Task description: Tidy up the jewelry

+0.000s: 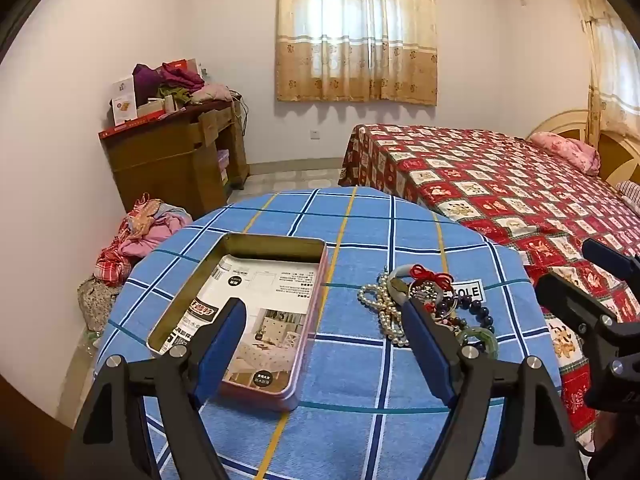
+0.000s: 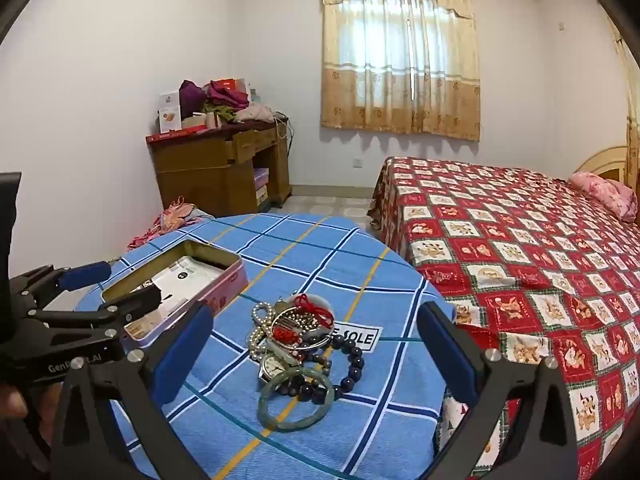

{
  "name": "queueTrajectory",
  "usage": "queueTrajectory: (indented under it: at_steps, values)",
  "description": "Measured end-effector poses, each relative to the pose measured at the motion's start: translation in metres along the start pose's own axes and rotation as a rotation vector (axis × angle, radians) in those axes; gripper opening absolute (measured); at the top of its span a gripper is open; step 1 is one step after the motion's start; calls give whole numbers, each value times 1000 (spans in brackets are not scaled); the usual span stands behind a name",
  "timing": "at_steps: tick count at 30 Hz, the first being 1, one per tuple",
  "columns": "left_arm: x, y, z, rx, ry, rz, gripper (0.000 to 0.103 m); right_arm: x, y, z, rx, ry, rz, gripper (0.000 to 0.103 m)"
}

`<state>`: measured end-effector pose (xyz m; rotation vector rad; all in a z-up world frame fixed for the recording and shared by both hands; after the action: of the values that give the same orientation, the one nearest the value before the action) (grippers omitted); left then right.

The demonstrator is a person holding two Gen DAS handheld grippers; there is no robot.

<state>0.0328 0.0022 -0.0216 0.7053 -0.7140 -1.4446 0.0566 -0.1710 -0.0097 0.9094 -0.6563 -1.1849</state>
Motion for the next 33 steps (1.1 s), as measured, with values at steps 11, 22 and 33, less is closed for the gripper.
queueTrajectory:
  at_steps: [11, 22, 33]
  values:
    - [4, -10, -4, 6, 38, -17, 80, 1, -8, -5, -27, 2, -1, 103]
    - [-3, -3, -4, -8, 50, -22, 80, -3, -9, -7, -38, 3, -8, 103]
    - [-4, -4, -4, -6, 54, -22, 80, -4, -10, -9, -46, 4, -10, 103]
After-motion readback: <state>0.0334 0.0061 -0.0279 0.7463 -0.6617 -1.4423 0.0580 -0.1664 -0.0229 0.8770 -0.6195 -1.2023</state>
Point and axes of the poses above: each gripper's, at about its wrist camera, not at the fingertips, and z roughly against the way its jaws point, x to its right, y to its top, the point moved 4 cm from there along -z, roughly the way its jaws point, and after that the axes turned 4 degrees about -x, right-handed, at the moved point
